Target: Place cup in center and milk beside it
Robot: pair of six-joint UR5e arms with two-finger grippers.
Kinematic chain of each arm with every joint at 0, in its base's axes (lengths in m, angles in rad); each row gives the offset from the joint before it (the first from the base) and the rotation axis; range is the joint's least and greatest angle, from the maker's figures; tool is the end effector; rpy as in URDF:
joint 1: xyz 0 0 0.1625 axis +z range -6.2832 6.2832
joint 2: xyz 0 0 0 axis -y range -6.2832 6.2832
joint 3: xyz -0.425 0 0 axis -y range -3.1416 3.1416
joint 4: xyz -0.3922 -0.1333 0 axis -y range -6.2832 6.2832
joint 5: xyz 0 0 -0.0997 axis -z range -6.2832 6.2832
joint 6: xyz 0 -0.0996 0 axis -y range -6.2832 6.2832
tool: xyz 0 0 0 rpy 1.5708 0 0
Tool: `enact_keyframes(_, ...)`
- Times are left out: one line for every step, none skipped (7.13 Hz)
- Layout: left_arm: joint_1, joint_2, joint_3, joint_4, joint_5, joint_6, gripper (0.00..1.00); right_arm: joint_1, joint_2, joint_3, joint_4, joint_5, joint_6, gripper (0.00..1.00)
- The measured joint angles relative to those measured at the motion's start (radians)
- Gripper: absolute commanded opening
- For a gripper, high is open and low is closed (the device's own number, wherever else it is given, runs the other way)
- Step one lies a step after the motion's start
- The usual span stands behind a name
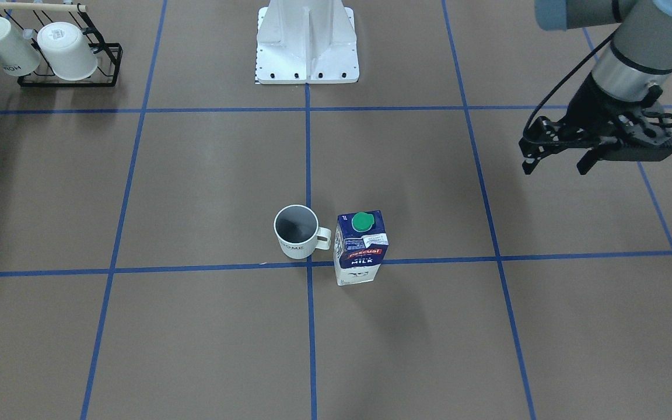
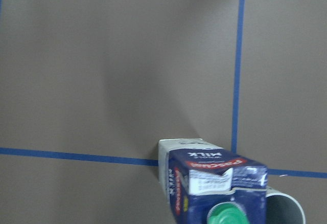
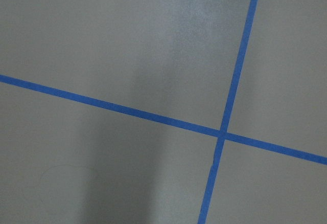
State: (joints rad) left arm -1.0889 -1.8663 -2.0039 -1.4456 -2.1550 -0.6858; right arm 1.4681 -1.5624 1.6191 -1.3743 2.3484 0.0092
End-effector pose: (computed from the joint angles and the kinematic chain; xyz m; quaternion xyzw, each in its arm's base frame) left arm 0.1834 -0.5198 0.3198 0.0859 0.3863 -0.0079 0.9183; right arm 0.0109 -0.5133 0.6090 0.0956 -0.3820 -0.0907 0.9147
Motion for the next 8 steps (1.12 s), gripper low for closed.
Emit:
enact_keyframes(-0.057,0.078,-0.006,-0.010,-0.015,0.116,0.98,0.000,-0.002,-0.003,0.013,-0.001,0.003,1.00)
enact_keyframes(-0.131,0.142,0.007,-0.014,-0.061,0.243,0.98,-0.001,-0.003,-0.005,0.019,-0.002,0.004,1.00)
enact_keyframes(-0.205,0.189,0.035,-0.016,-0.115,0.364,0.98,-0.001,-0.003,-0.008,0.021,-0.002,0.005,1.00)
enact_keyframes(-0.263,0.223,0.067,-0.016,-0.155,0.466,0.98,-0.001,-0.004,-0.010,0.021,-0.002,0.005,1.00)
enact_keyframes(-0.289,0.241,0.085,-0.016,-0.169,0.513,0.98,-0.002,-0.004,-0.011,0.021,-0.002,0.005,1.00)
enact_keyframes(-0.301,0.261,0.093,-0.017,-0.174,0.532,0.98,-0.002,-0.004,-0.012,0.021,-0.002,0.005,1.00)
enact_keyframes(-0.307,0.281,0.097,-0.020,-0.175,0.541,0.98,-0.003,-0.003,-0.012,0.022,-0.001,0.005,1.00)
enact_keyframes(-0.312,0.288,0.098,-0.022,-0.176,0.545,0.98,-0.004,-0.002,-0.012,0.023,-0.002,0.005,1.00)
